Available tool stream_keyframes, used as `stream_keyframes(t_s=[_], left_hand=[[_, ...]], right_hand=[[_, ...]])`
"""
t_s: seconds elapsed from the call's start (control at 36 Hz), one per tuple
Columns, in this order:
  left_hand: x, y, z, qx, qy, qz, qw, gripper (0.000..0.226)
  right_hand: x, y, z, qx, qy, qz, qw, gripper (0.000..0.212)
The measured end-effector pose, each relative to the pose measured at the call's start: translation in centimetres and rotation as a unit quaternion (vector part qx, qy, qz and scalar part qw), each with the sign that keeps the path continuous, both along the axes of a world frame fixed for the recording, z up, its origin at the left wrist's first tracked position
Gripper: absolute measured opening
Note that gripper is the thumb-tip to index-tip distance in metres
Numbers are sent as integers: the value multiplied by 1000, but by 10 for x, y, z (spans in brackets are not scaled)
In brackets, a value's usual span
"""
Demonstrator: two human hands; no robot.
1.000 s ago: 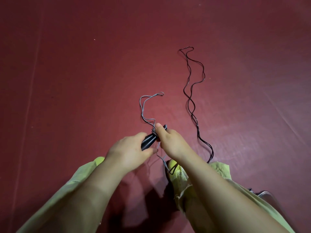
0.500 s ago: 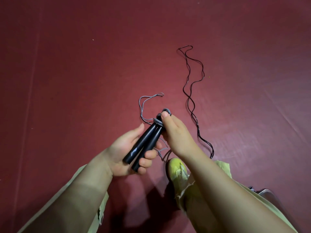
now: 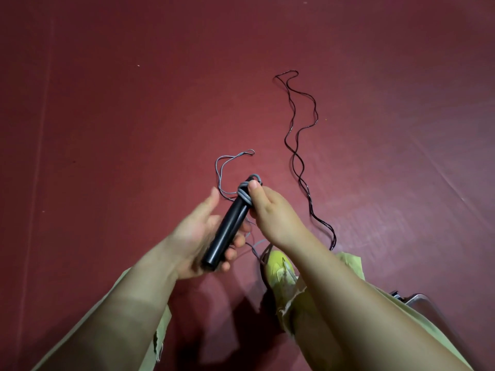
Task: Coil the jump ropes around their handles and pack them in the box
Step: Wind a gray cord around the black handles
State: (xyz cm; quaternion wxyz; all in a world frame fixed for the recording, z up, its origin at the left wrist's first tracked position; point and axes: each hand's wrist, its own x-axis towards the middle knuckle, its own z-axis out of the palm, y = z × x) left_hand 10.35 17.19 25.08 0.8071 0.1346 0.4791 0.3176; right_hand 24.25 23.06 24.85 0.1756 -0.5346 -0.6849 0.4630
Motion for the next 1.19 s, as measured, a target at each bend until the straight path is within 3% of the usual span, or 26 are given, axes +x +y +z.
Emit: stream_keyframes(t_s=[0.08, 0.17, 0.22, 0.28, 0.36, 0.44, 0.58, 0.64, 0.69, 0.72, 0.81, 0.86, 0.92, 0.97, 1.08, 1.19], left_hand=[[3, -3, 3, 14, -17, -16, 1000, 35], [6, -2, 3, 17, -19, -8, 1000, 21], [9, 0, 2, 36, 36, -16, 999, 13], [10, 2, -2, 67, 157, -39, 985, 19], [8, 4, -12, 121, 323, -77, 935, 25], [5, 3, -20, 138, 426, -134, 884, 27], [8, -3, -18, 179, 618, -211, 736, 31], [8, -1, -17, 202, 644, -213, 706, 32], [6, 1, -15, 209, 617, -207, 730, 40], [6, 1, -14, 210, 570, -198, 769, 44], [4, -2, -8, 172, 265, -140, 938, 38], [2, -7, -10, 101, 73, -104, 987, 42], [3, -10, -11, 58, -53, -76, 994, 45], [5, -10, -10, 50, -93, -62, 992, 54], [7, -6, -4, 49, -37, -29, 998, 66], [7, -4, -5, 44, 37, -34, 998, 69]], right_hand=[[2, -1, 1, 18, 8, -8, 1000, 39], [2, 1, -1, 19, 8, -12, 1000, 40], [1, 3, -5, 14, 0, -7, 1000, 43], [0, 3, -7, -16, -15, 2, 1000, 48], [-2, 0, -4, -79, -45, 15, 996, 56], [-3, -5, 0, -134, -59, 22, 989, 60], [-6, -6, -5, -140, -77, 14, 987, 55], [-6, -6, -5, -127, -60, -5, 990, 52], [-6, -5, -6, -114, -38, -16, 993, 50], [-5, -4, -6, -112, -23, -23, 993, 48], [-5, -2, -6, -118, 64, -45, 990, 42], [-4, -1, -4, -132, 135, -49, 981, 38], [-3, -1, 1, -149, 200, -52, 967, 39], [-3, 0, 5, -164, 227, -53, 958, 41], [-1, 4, 11, -188, 212, -64, 957, 38], [4, 7, 9, -180, 122, -32, 976, 48]])
